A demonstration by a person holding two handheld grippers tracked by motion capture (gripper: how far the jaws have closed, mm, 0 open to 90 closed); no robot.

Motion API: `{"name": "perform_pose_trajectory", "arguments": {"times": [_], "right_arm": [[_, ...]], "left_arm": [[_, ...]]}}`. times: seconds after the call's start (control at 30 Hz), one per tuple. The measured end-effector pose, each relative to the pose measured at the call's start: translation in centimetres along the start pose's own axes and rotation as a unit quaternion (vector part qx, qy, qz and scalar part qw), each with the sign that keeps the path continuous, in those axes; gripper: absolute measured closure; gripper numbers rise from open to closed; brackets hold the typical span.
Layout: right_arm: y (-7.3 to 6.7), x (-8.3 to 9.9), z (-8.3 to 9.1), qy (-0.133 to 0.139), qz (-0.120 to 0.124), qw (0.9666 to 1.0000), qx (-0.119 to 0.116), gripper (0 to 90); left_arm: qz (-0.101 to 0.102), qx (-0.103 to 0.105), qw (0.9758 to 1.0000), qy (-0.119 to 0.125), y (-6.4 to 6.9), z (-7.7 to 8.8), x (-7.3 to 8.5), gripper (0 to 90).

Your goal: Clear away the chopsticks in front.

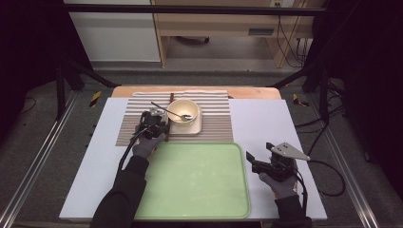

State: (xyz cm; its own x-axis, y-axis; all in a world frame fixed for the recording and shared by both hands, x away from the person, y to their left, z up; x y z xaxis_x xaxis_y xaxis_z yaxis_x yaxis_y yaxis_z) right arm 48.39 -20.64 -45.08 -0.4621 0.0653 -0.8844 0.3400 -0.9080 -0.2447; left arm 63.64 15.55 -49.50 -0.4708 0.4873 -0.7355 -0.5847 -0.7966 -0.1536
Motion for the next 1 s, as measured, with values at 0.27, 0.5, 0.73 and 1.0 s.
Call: {"name": "perform_pose_trajectory", "arguments": {"times": [0.27, 0.5, 0.73, 1.0], "right_arm": [[0.0, 0.02, -0.03, 0.0, 0.002, 1.0, 0.002, 15.8], [0.04, 0.05, -0.06, -0.002, 0.003, 1.0, 0.003, 16.0], [0.02, 0.04, -0.05, -0.001, 0.003, 1.0, 0.004, 16.2], [-0.03, 0.06, -0.06, -0.002, 0.003, 1.0, 0.003, 16.3]], "left_arm": [[0.004, 0.005, 1.0, -0.003, 0.09, -0.1, 0.14, 77.1], [0.008, 0.001, 0.9999, -0.01, 0.06, -0.19, 0.28, 80.6], [0.01, -0.01, 0.9998, -0.017, -0.01, 0.11, 0.33, 83.4], [0.021, -0.013, 0.9994, -0.023, -0.17, 0.62, 0.74, 84.3]]}}
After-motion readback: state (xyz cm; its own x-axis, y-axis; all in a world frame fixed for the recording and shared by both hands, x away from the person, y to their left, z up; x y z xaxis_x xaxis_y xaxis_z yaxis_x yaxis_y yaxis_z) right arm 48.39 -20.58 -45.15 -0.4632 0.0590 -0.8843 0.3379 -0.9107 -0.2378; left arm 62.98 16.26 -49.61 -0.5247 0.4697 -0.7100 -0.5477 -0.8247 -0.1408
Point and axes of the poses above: each handheld gripper's, and its own axes: z roughly backward along the jaws, x roughly out of its underside, y roughly to its right, the point moved 6 cm from there along -z, roughly forward along the jaws, and after that the axes turned 12 degrees about -z, right-handed, at the moved point
